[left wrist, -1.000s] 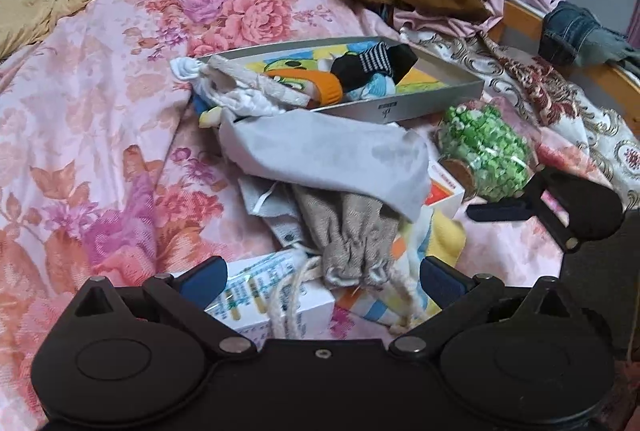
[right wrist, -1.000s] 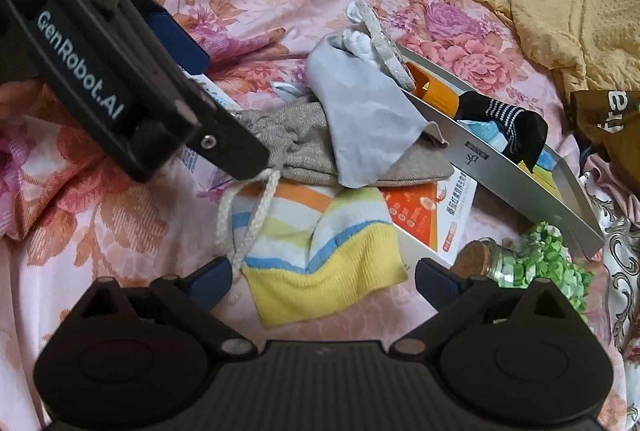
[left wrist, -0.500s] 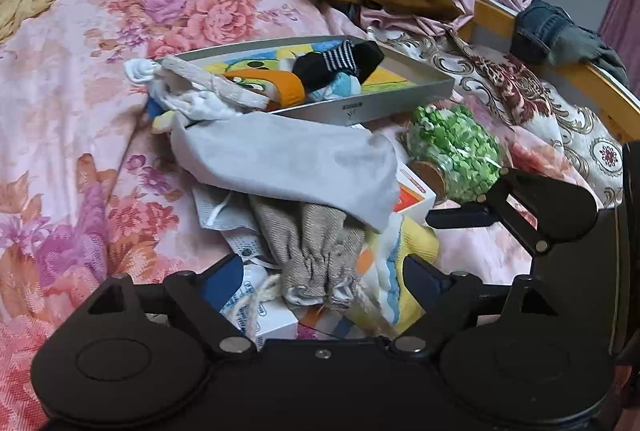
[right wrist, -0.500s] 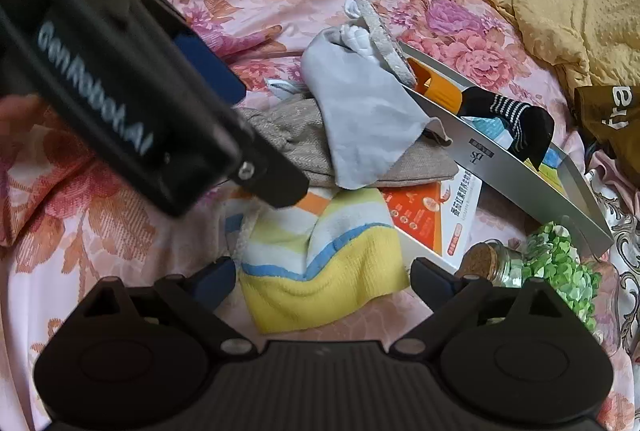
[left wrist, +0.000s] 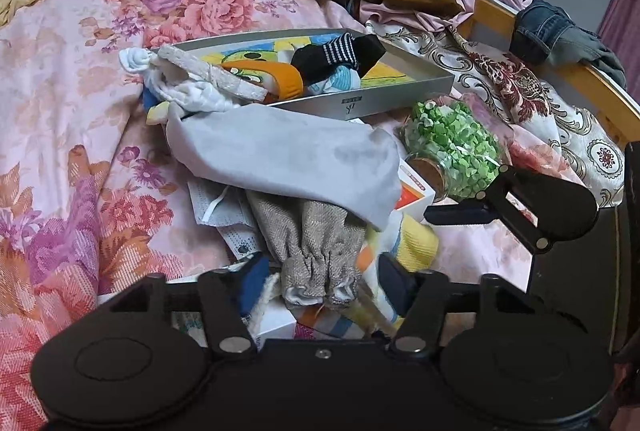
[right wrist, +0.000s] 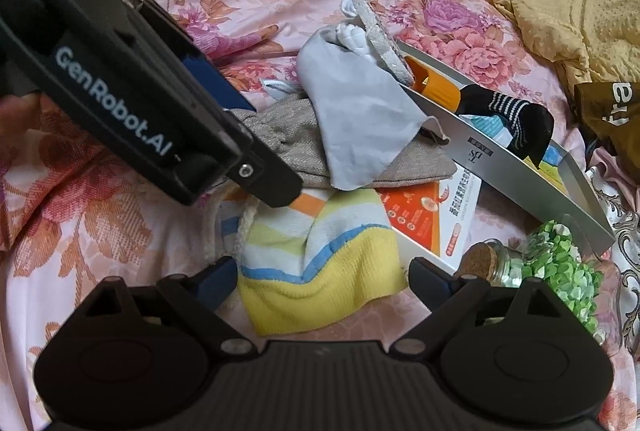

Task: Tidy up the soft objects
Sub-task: 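Close left tool on the grey pouch while right tool closes on the yellow striped cloth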

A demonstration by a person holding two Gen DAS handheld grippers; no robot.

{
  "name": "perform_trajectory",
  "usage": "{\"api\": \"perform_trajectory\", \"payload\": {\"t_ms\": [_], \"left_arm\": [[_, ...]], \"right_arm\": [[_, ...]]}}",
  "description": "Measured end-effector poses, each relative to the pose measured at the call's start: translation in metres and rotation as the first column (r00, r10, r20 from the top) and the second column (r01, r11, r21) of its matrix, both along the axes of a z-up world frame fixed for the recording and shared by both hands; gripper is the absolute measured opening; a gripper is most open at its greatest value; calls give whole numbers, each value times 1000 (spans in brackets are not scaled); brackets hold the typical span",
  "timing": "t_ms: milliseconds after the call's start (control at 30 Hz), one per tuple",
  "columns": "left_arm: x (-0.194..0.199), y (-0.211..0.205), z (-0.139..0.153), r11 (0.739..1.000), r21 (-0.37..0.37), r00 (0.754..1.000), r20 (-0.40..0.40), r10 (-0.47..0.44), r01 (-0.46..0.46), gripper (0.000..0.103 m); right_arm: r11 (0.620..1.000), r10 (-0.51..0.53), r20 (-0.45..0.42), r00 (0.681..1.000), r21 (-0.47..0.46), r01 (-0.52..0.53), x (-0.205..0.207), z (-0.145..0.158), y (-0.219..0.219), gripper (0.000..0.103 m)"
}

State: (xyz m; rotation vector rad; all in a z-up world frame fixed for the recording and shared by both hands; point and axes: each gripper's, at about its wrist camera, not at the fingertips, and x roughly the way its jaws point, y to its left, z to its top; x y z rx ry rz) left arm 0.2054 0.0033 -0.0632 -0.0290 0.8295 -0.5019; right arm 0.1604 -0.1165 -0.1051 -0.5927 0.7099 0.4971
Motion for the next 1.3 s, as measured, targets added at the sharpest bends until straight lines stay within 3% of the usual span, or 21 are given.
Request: {"api": "perform_trajectory", "payload": {"t_ms": [267, 433, 933, 1100, 1300], "left_arm": [[3, -1, -3, 1000, 9, 1000, 0, -13, 13, 53], [4, -2, -3, 999, 24, 1000, -8, -22, 22, 44], [5, 17, 13, 996, 32, 995, -49, 89, -88, 41], [1, 17, 15, 995, 50, 996, -45, 83, -81, 41], [-6, 14, 18, 997, 51, 997, -29, 66, -64, 41]], "right_arm": [[1000, 4, -7, 1000, -10, -4, 0, -1, 0, 94], [1000, 1, -7, 1000, -3, -1, 0, -2, 0, 94], [1000, 2, -12, 1000, 29, -2, 1, -4, -2, 92], [999, 5, -17, 1000, 36, -5, 2, -7, -1, 91], [997, -17, -60, 998, 80, 22, 7, -8, -5, 80]]}}
